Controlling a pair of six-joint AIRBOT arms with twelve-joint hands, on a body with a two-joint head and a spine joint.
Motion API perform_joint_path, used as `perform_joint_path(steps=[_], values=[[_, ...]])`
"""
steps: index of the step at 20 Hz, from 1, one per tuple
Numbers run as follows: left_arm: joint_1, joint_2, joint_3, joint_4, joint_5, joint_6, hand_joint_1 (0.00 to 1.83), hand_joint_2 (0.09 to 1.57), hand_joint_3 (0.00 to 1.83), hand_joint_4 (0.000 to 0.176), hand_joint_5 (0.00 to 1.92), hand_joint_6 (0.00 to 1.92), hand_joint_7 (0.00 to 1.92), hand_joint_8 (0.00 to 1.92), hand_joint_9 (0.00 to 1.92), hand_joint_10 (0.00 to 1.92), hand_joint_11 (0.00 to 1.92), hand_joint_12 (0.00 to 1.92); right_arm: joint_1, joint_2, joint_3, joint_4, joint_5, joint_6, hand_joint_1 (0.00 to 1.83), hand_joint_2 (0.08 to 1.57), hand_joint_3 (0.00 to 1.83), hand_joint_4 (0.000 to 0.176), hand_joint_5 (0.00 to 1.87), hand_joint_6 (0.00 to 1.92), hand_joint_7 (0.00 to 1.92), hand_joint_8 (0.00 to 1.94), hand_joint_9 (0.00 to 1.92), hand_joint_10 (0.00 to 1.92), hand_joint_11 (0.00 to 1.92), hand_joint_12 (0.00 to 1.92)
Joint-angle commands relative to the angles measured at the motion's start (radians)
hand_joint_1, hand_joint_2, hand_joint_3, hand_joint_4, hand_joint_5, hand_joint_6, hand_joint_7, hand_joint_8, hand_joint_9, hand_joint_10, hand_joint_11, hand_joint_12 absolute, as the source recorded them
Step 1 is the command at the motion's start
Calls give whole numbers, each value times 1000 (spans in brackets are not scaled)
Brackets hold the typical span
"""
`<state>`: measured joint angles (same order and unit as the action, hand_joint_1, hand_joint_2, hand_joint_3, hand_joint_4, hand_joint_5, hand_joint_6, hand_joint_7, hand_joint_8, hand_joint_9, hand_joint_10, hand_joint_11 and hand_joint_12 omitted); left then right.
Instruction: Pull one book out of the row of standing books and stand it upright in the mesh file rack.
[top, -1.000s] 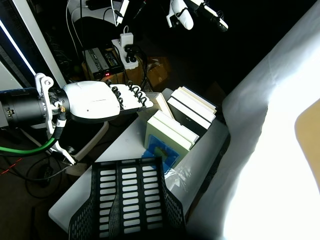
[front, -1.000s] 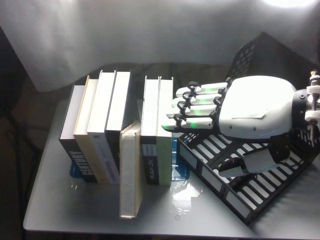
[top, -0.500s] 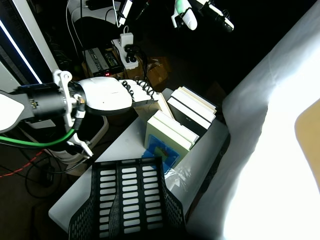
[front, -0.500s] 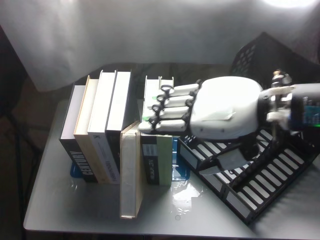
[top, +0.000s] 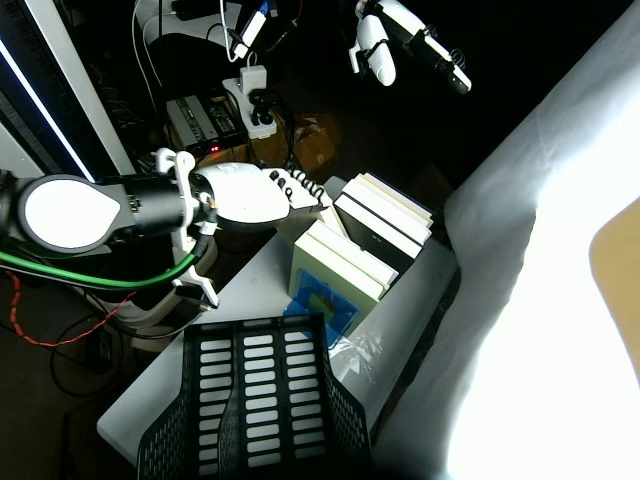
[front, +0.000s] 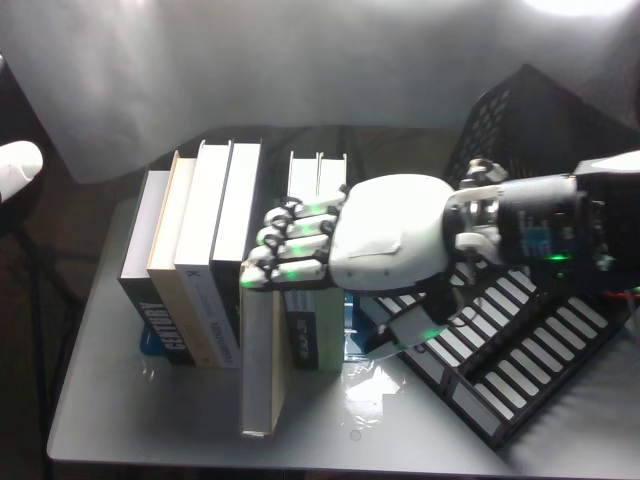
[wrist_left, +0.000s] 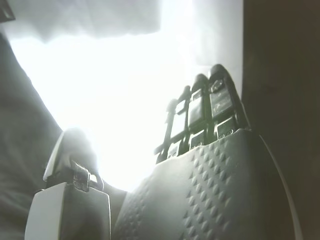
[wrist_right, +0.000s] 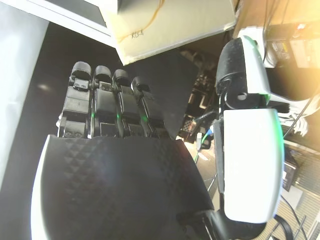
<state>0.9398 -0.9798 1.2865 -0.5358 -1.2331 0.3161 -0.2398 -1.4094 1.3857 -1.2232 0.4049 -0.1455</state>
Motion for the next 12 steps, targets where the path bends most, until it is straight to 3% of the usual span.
perform_joint_path(steps=[1, 12], values=[[-11, -2, 10, -4, -98, -5, 366, 1333, 7, 0, 0, 0, 0, 0, 0, 0, 0, 0, 8, 5, 7, 19, 63, 18, 796, 1075, 0, 0, 0, 0, 0, 0, 0, 0, 0, 0], [-46, -17, 40, 15, -62, -5, 345, 1342, 2, 0, 0, 0, 0, 0, 0, 0, 0, 0, 15, -75, 62, -34, 51, 29, 767, 1061, 0, 0, 0, 0, 0, 0, 0, 0, 0, 0]])
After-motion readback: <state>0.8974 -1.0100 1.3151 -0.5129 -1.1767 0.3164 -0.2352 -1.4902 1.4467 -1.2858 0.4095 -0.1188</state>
